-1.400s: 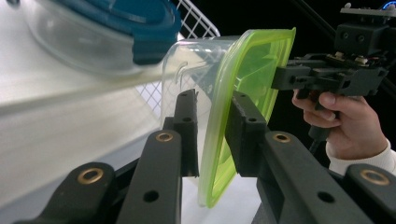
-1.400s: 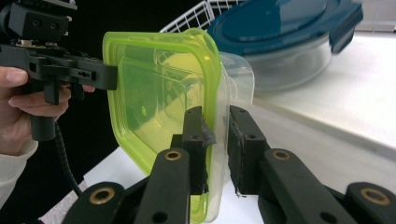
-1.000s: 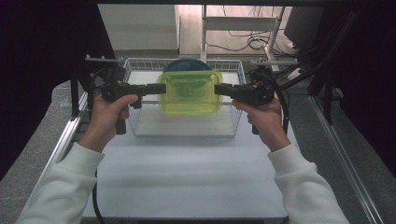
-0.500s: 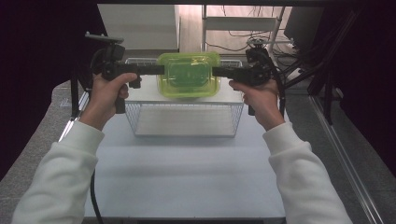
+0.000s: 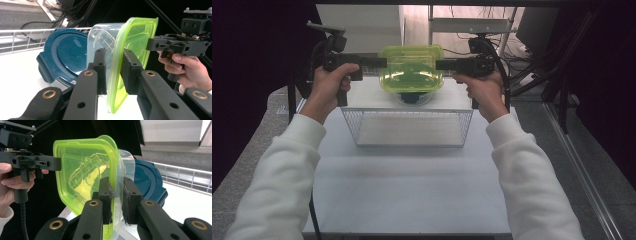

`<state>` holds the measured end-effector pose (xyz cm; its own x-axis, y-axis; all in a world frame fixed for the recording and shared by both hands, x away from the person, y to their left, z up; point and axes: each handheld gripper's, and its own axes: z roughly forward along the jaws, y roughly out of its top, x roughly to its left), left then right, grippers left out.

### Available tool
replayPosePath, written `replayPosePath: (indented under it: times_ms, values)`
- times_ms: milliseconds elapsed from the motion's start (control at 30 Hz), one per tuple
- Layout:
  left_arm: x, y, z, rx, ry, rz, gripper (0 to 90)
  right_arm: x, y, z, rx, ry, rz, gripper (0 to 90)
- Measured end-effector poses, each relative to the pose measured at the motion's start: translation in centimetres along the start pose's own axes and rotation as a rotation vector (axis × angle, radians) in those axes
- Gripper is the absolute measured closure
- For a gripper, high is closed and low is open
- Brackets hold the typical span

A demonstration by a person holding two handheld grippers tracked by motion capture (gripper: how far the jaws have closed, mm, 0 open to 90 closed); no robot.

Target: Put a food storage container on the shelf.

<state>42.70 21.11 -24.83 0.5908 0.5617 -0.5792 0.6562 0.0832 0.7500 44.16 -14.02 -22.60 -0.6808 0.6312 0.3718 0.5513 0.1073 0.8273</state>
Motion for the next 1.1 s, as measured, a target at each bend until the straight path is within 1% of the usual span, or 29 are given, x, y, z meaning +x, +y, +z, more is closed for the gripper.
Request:
replayPosePath:
  times_ms: [133,200,233,300,367,500,600,700,767,867,900,1000,1033,1100]
  values:
    - [1.1,0.1,0.5,0.021,-0.004,-0.029,75.5,-0.8,0.0,0.9,0.022,-0.005,0.032,78.4]
    - [1.5,0.2,0.8,0.032,0.006,-0.038,75.6,-1.1,-0.1,1.3,0.039,-0.011,0.047,78.4]
    - [1.7,0.2,0.9,0.027,0.002,-0.047,75.6,-1.2,-0.1,1.5,0.049,-0.016,0.058,78.3]
    - [2.0,0.3,1.1,0.026,-0.003,-0.048,75.9,-1.6,0.0,1.8,0.046,-0.017,0.081,78.2]
    - [2.3,0.4,1.3,0.016,-0.003,-0.061,76.3,-1.9,0.1,2.0,0.043,-0.01,0.102,77.9]
    - [3.1,0.5,1.8,0.017,0.009,-0.097,75.4,-2.5,0.5,2.6,0.05,-0.009,0.138,76.6]
    - [3.9,0.6,2.3,0.011,0.001,-0.134,74.9,-3.0,0.7,3.1,0.052,-0.009,0.177,75.0]
    - [4.7,0.6,2.8,-0.003,-0.012,-0.172,74.4,-3.9,0.6,3.7,0.053,-0.001,0.242,73.2]
    - [4.9,0.6,3.0,-0.003,-0.007,-0.186,74.0,-4.4,0.5,4.0,0.056,0.007,0.28,71.7]
    - [5.5,0.5,3.3,-0.003,-0.014,-0.227,72.1,-4.8,0.3,4.4,0.054,0.015,0.331,70.1]
    - [5.6,0.4,3.3,-0.005,-0.018,-0.233,71.6,-5.0,0.3,4.5,0.05,0.022,0.349,69.6]
    - [5.8,0.3,3.4,-0.014,-0.026,-0.237,70.1,-5.2,0.0,4.7,0.037,0.027,0.364,68.6]
    - [5.8,0.3,3.4,-0.016,-0.019,-0.234,69.2,-5.1,0.0,4.7,0.033,0.027,0.365,68.2]
    - [5.7,0.3,3.5,-0.025,0.002,-0.215,66.3,-5.0,0.0,4.7,0.027,0.006,0.357,62.6]
